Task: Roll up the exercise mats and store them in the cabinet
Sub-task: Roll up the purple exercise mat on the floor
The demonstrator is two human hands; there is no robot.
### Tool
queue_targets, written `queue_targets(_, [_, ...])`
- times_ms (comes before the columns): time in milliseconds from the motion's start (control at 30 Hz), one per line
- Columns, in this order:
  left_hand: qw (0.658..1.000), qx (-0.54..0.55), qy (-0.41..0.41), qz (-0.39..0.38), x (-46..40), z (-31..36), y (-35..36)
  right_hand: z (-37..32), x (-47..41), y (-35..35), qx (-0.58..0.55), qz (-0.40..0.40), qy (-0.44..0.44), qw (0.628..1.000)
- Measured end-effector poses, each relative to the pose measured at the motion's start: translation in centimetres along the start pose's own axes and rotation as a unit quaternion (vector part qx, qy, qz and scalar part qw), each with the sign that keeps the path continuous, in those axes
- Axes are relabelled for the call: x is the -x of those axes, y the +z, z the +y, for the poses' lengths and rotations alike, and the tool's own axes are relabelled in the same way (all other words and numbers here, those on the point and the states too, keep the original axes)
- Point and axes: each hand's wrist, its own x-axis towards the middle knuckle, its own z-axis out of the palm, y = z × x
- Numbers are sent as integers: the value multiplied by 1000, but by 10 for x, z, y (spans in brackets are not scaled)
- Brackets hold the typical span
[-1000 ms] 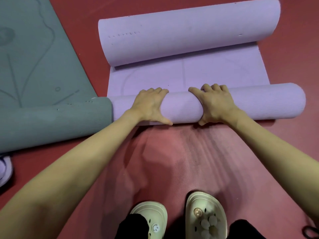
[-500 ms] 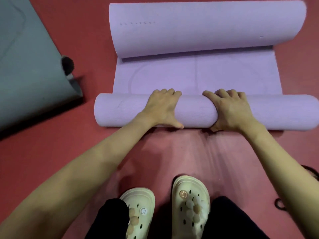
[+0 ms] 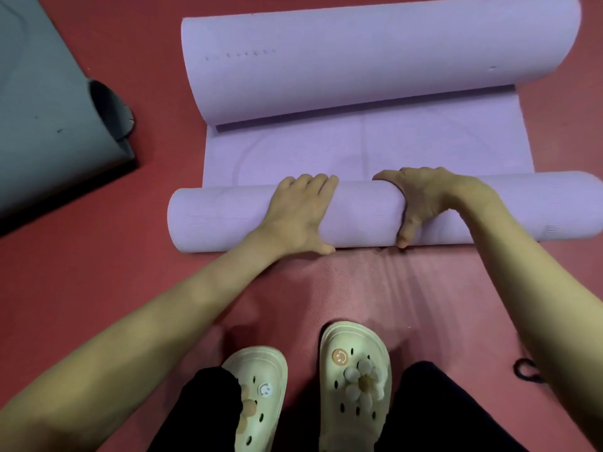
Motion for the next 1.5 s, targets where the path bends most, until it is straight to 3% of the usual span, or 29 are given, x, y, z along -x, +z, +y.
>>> queue_targets(67, [1000,-2,0,-23,-9,-4,-3,0,2,7,14,46,3,999])
queue_targets(233, [990,93,-6,-104,-37,-24,-20,-3,9,60,55,296,-17,953])
queue_targets(333, [982,118,-10,-145,-46,-30,-28,-2,-1,74,58,369,-22,927])
queue_targets(433, [991,88,-17,-99,-38,-27,-24,1,-9,60,59,368,-15,928])
queue_targets(600, [999,6,-51,12,-8,-7,-4,2,-15,20,48,257,-18,965])
queue_targets(667, [998,-17,-53,23,-10,-7,1,3,-17,12,38,239,-23,970])
queue_targets(800, [999,-14,-44,7,-28,-22,-4,11,-12,22,-13,275,-46,960])
queue_targets(967, [999,32,-31,-16,-43,-35,-16,13,-10,39,22,332,-48,942])
queue_targets(1133, [999,-6,-32,24,-35,-32,-9,13,-18,29,40,344,-24,938])
queue_targets(1333, [996,27,-48,75,-19,-28,-3,12,-12,41,32,407,-40,912])
queue_targets(1500, [994,33,-58,84,24,-25,7,-12,6,67,27,400,-55,915])
